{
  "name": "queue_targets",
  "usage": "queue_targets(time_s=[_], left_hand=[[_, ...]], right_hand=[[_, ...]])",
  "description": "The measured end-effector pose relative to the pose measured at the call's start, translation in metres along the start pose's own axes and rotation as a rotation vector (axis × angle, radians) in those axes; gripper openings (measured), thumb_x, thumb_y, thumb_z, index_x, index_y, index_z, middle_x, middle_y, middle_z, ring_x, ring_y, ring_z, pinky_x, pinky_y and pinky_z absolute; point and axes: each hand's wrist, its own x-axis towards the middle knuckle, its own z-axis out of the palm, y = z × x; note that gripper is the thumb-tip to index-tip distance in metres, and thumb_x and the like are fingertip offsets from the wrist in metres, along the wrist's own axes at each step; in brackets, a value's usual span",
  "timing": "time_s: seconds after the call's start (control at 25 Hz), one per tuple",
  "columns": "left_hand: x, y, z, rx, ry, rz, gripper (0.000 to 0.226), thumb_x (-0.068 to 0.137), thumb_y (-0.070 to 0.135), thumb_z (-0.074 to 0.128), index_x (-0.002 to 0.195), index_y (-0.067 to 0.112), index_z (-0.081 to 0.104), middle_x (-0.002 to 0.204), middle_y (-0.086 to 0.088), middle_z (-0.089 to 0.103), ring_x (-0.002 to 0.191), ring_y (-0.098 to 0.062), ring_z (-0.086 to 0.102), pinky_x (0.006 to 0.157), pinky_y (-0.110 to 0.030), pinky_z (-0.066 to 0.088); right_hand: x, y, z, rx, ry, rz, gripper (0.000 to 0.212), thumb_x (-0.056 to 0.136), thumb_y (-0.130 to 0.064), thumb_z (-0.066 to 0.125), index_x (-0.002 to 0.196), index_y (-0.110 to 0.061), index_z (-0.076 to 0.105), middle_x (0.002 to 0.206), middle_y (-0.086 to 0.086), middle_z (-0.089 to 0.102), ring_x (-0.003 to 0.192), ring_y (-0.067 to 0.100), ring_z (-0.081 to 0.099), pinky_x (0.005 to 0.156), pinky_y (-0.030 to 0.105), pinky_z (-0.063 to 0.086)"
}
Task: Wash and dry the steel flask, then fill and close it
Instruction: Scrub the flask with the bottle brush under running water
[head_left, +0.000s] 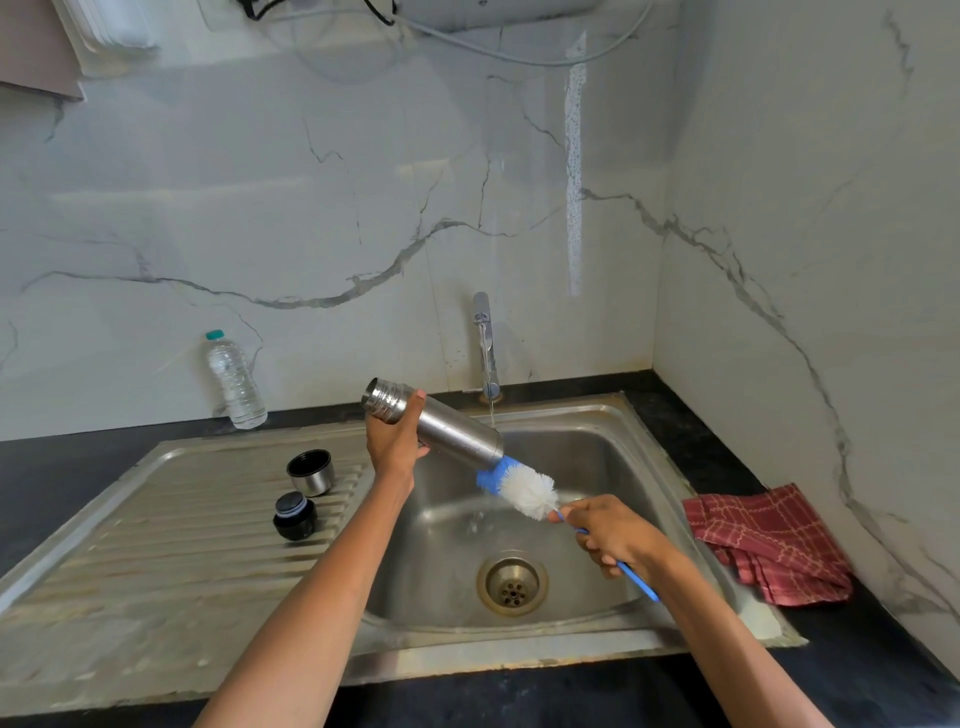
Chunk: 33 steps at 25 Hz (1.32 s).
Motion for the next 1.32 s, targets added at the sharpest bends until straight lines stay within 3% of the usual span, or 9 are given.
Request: queue_targets(time_s=[0.12, 0.36, 0.48, 0.6, 0.8, 0.92, 1.0, 1.12, 1.32], left_hand=[[0.000, 0.002, -0.001, 0.080, -0.057, 0.028, 0.055, 0.078, 0.041, 0.087, 0.122, 0.023, 0.061, 0.115, -0.001, 0.071, 0.106, -0.016, 0.068, 0.067, -0.043, 0.064], [-0.009, 0.007, 0.009, 0.145, -0.144, 0.088, 0.061, 0.078, 0.038, 0.087, 0.125, 0.015, 0.057, 0.111, -0.002, 0.069, 0.098, -0.017, 0.067, 0.073, -0.026, 0.050], [-0.010, 0.010, 0.013, 0.227, -0.214, 0.132, 0.048, 0.080, 0.040, 0.085, 0.118, 0.020, 0.065, 0.105, 0.000, 0.073, 0.093, -0.016, 0.069, 0.072, -0.027, 0.051], [-0.008, 0.006, 0.019, 0.433, -0.268, 0.192, 0.050, 0.075, 0.055, 0.084, 0.113, 0.027, 0.067, 0.102, 0.006, 0.074, 0.093, -0.014, 0.071, 0.079, -0.033, 0.058], [-0.007, 0.007, 0.041, 0.897, -0.366, 0.100, 0.066, 0.065, 0.066, 0.076, 0.110, 0.019, 0.065, 0.102, -0.001, 0.072, 0.086, -0.019, 0.070, 0.080, -0.036, 0.058], [-0.007, 0.008, 0.050, 1.154, -0.480, 0.075, 0.084, 0.064, 0.066, 0.070, 0.126, 0.011, 0.058, 0.122, -0.002, 0.069, 0.106, -0.026, 0.068, 0.087, -0.038, 0.055], [-0.005, 0.010, 0.053, 1.277, -0.557, 0.111, 0.090, 0.058, 0.075, 0.067, 0.131, 0.024, 0.058, 0.129, 0.000, 0.067, 0.114, -0.026, 0.065, 0.098, -0.042, 0.052], [-0.010, 0.011, 0.056, 1.346, -0.669, 0.197, 0.079, 0.065, 0.066, 0.075, 0.135, 0.035, 0.056, 0.134, 0.005, 0.065, 0.119, -0.023, 0.062, 0.103, -0.044, 0.049], [-0.018, 0.002, 0.049, 1.403, -0.574, 0.238, 0.087, 0.072, 0.059, 0.077, 0.146, 0.022, 0.048, 0.138, 0.000, 0.063, 0.119, -0.024, 0.062, 0.091, -0.036, 0.051]], right_hand=[[0.001, -0.001, -0.003, 0.019, 0.064, -0.056, 0.026, 0.108, -0.020, 0.042, 0.117, -0.014, 0.066, 0.052, -0.003, 0.038, 0.036, 0.008, 0.029, 0.036, 0.021, 0.028], [0.001, 0.004, -0.002, -0.116, -0.031, -0.025, 0.022, 0.107, -0.024, 0.049, 0.113, -0.018, 0.069, 0.053, -0.003, 0.044, 0.037, 0.008, 0.031, 0.036, 0.022, 0.029], [0.003, 0.005, -0.008, -0.148, 0.147, -0.109, 0.023, 0.105, -0.031, 0.051, 0.104, -0.021, 0.071, 0.054, -0.002, 0.053, 0.038, 0.011, 0.041, 0.040, 0.026, 0.035], [0.004, 0.005, -0.014, -0.326, 0.420, -0.262, 0.024, 0.102, -0.040, 0.050, 0.097, -0.025, 0.070, 0.066, -0.003, 0.068, 0.063, 0.016, 0.065, 0.066, 0.038, 0.056], [-0.005, -0.001, -0.012, -0.454, 0.454, -0.455, 0.021, 0.101, -0.045, 0.046, 0.110, -0.039, 0.063, 0.074, -0.007, 0.065, 0.079, 0.020, 0.065, 0.073, 0.043, 0.053], [-0.010, 0.000, -0.010, -0.647, 0.485, -0.531, 0.032, 0.102, -0.040, 0.043, 0.130, -0.045, 0.057, 0.076, -0.005, 0.065, 0.082, 0.025, 0.065, 0.067, 0.039, 0.048], [-0.010, 0.002, -0.007, -0.796, 0.522, -0.544, 0.040, 0.104, -0.039, 0.041, 0.142, -0.048, 0.050, 0.088, -0.003, 0.073, 0.086, 0.026, 0.067, 0.068, 0.038, 0.047], [-0.006, 0.002, -0.002, -0.845, 0.501, -0.482, 0.042, 0.105, -0.042, 0.037, 0.146, -0.050, 0.044, 0.107, -0.001, 0.075, 0.098, 0.030, 0.067, 0.076, 0.040, 0.051], [0.001, 0.000, -0.005, -0.735, 0.479, -0.412, 0.038, 0.106, -0.041, 0.036, 0.140, -0.041, 0.052, 0.103, 0.004, 0.074, 0.096, 0.035, 0.067, 0.079, 0.045, 0.055]])
